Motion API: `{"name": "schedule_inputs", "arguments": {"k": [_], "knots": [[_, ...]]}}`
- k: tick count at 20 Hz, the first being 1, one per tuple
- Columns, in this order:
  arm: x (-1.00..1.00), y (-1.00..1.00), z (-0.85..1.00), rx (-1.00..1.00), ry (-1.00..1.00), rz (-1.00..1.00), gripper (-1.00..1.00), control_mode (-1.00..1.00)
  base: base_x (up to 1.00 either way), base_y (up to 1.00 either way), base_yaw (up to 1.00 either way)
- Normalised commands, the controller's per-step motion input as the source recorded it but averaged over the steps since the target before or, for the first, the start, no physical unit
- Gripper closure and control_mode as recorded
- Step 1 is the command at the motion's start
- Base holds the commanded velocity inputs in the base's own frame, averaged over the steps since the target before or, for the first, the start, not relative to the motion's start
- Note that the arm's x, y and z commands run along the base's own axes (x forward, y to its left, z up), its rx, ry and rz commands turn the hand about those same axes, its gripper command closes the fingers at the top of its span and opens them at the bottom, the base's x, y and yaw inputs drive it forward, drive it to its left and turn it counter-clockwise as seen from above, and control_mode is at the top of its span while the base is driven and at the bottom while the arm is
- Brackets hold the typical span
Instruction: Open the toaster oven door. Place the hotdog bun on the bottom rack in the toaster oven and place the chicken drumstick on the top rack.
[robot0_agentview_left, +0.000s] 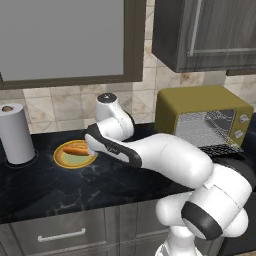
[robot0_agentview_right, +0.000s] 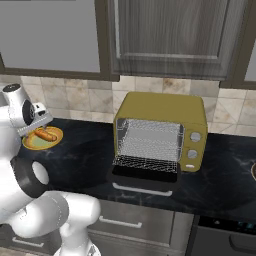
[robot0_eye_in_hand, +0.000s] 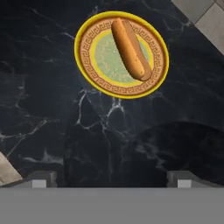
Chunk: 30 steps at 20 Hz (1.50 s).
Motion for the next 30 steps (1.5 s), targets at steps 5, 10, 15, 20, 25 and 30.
{"name": "schedule_inputs", "arguments": {"k": [5, 10, 15, 20, 25, 30], "knots": [[0.33, 0.29, -0.28, 0.00, 0.00, 0.03, -1.00, -1.00, 0.00, 0.00, 0.00], [0.43, 0.23, -0.26, -0.01, 0.00, 0.00, -1.00, -1.00, 0.00, 0.00, 0.00], [0.41, 0.25, -0.28, -0.03, 0.00, 0.03, -1.00, -1.00, 0.00, 0.00, 0.00], [0.42, 0.21, -0.22, -0.02, -0.01, 0.03, -1.00, -1.00, 0.00, 0.00, 0.00], [0.40, 0.18, -0.21, -0.02, -0.01, 0.02, -1.00, -1.00, 0.00, 0.00, 0.00], [0.38, 0.16, -0.25, -0.01, -0.02, 0.01, -1.00, -1.00, 0.00, 0.00, 0.00]]}}
